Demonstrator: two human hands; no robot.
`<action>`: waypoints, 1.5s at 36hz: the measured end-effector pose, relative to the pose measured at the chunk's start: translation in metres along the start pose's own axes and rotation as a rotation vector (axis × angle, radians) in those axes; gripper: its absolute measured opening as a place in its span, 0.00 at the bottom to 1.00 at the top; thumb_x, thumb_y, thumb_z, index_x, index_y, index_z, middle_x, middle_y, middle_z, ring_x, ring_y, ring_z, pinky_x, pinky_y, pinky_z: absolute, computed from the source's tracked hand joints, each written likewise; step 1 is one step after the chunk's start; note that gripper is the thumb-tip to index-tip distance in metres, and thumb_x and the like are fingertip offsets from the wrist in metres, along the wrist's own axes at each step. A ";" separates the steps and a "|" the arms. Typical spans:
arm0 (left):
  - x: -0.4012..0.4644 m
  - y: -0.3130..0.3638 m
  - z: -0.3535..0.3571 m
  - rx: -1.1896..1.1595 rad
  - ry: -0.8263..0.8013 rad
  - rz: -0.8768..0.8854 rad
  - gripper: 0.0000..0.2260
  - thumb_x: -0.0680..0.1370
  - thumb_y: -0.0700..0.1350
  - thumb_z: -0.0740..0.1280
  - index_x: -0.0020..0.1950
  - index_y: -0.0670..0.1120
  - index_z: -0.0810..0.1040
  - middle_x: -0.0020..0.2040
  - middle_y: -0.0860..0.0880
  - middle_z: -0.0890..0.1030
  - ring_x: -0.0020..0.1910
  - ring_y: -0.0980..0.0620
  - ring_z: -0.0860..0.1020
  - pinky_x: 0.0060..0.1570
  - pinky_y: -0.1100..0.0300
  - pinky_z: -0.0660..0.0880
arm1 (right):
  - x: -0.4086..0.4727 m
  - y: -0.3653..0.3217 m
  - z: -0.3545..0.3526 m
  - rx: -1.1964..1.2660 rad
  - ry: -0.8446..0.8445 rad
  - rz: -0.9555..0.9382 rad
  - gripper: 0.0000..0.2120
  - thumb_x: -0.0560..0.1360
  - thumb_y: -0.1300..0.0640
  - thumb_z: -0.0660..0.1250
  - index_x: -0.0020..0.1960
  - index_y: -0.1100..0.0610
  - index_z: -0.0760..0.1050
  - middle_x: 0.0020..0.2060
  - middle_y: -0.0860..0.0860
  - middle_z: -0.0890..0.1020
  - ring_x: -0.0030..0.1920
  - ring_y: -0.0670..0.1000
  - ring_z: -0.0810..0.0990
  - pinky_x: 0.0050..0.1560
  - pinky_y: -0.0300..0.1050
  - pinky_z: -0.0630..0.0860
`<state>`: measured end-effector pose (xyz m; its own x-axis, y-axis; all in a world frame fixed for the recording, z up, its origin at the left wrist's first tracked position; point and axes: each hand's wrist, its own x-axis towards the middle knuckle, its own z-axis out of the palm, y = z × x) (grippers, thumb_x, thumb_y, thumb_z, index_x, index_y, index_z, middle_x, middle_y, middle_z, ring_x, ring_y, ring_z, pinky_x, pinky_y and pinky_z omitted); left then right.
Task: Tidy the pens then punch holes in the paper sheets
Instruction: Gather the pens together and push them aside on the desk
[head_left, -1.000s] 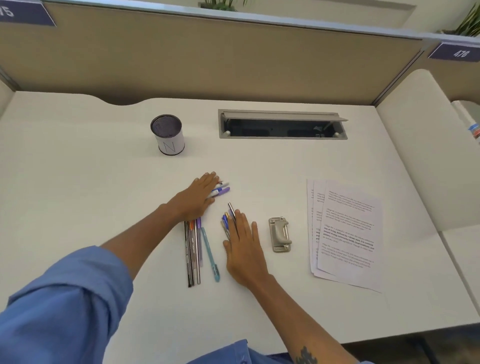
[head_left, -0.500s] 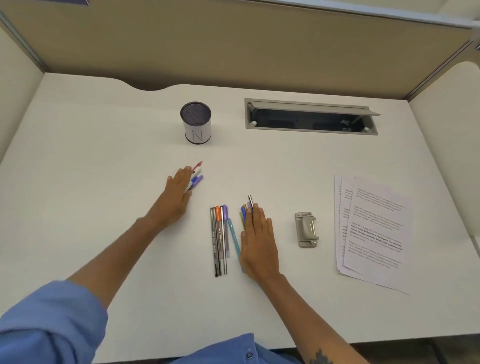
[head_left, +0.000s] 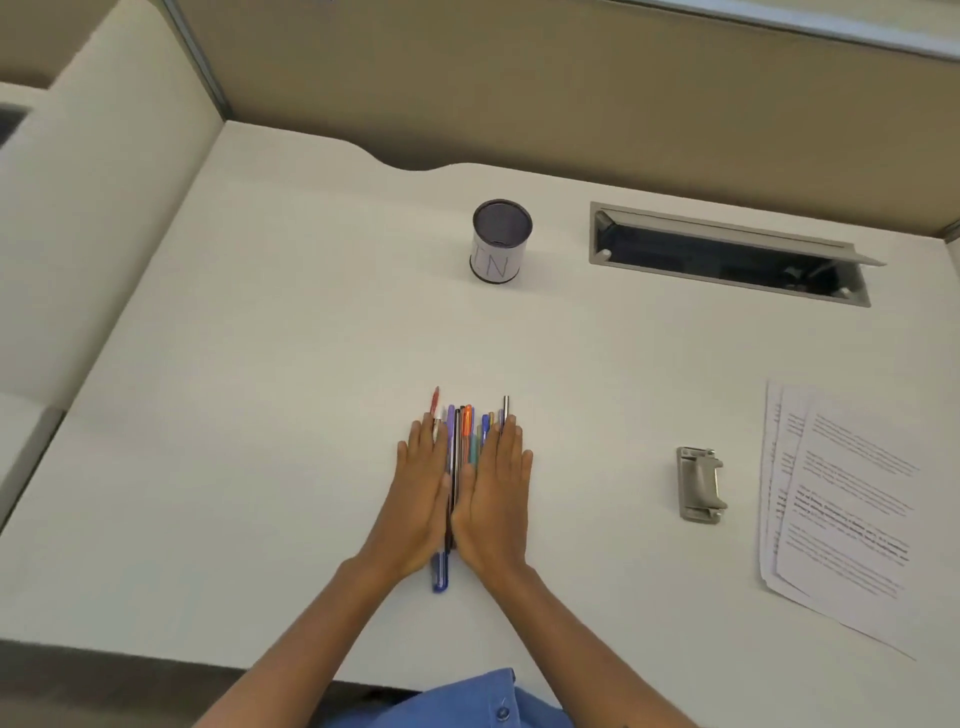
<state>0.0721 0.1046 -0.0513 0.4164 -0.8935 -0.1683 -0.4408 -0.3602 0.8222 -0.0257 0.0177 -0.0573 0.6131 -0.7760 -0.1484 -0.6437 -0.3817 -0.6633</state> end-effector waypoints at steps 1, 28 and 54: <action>-0.002 -0.001 -0.006 -0.001 0.002 0.006 0.26 0.89 0.52 0.44 0.85 0.57 0.36 0.85 0.61 0.33 0.85 0.56 0.33 0.84 0.51 0.33 | 0.000 -0.007 0.006 -0.001 -0.010 -0.011 0.33 0.86 0.52 0.51 0.85 0.56 0.37 0.85 0.50 0.39 0.83 0.45 0.34 0.84 0.52 0.36; -0.066 -0.168 -0.241 0.236 0.239 -0.160 0.27 0.88 0.53 0.46 0.87 0.55 0.42 0.88 0.59 0.42 0.86 0.59 0.41 0.86 0.46 0.41 | 0.013 -0.229 0.183 -0.001 -0.373 -0.208 0.33 0.87 0.43 0.41 0.84 0.57 0.33 0.84 0.51 0.35 0.83 0.49 0.32 0.84 0.52 0.35; -0.080 -0.175 -0.261 0.088 0.492 -0.323 0.28 0.88 0.58 0.49 0.86 0.58 0.41 0.85 0.63 0.46 0.84 0.64 0.42 0.85 0.48 0.41 | 0.013 -0.240 0.186 0.096 -0.444 -0.284 0.34 0.87 0.44 0.48 0.85 0.52 0.35 0.85 0.48 0.37 0.84 0.46 0.35 0.85 0.54 0.40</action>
<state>0.3236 0.3087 -0.0400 0.8509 -0.5129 -0.1134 -0.2856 -0.6329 0.7196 0.2223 0.1932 -0.0365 0.9053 -0.3535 -0.2355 -0.3922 -0.4824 -0.7833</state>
